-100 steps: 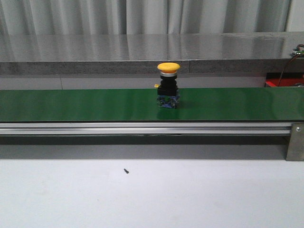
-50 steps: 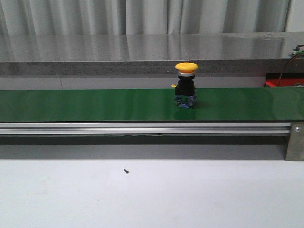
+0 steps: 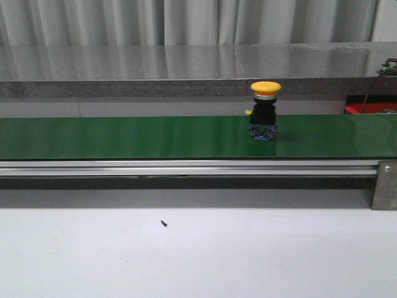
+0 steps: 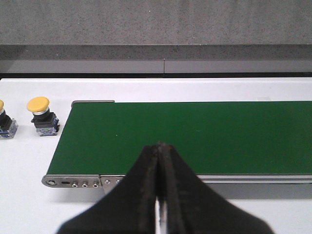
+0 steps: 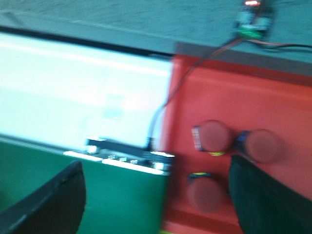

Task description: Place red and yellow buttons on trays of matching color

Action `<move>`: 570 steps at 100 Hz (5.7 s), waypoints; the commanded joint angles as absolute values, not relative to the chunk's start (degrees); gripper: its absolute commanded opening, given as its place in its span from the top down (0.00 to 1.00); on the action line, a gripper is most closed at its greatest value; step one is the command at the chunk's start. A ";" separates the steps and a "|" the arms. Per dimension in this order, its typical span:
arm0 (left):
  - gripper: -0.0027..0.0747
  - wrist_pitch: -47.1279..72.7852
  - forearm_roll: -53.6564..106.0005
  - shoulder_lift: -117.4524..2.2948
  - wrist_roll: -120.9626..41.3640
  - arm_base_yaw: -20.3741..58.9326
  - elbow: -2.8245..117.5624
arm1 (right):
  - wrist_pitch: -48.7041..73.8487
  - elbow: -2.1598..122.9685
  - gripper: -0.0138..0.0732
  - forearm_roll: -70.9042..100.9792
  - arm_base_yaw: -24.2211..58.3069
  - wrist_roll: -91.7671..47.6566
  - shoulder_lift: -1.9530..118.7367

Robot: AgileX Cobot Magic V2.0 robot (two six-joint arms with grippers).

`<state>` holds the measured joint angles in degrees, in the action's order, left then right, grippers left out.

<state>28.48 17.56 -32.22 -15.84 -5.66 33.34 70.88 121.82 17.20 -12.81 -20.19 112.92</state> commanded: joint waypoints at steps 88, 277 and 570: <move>0.99 24.95 18.73 -32.53 -15.85 -5.35 34.86 | 61.02 86.96 0.17 16.70 4.17 -19.44 93.64; 0.99 25.61 18.73 -32.53 -15.85 -5.35 34.86 | 68.66 80.86 0.75 14.32 -11.39 -19.83 83.67; 0.99 26.10 18.40 -32.53 -15.85 -3.86 34.86 | 42.64 49.97 0.87 19.22 -6.47 -22.23 48.74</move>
<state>29.30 17.56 -32.22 -15.84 -4.29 33.34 44.83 48.99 18.58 -6.58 -21.78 50.85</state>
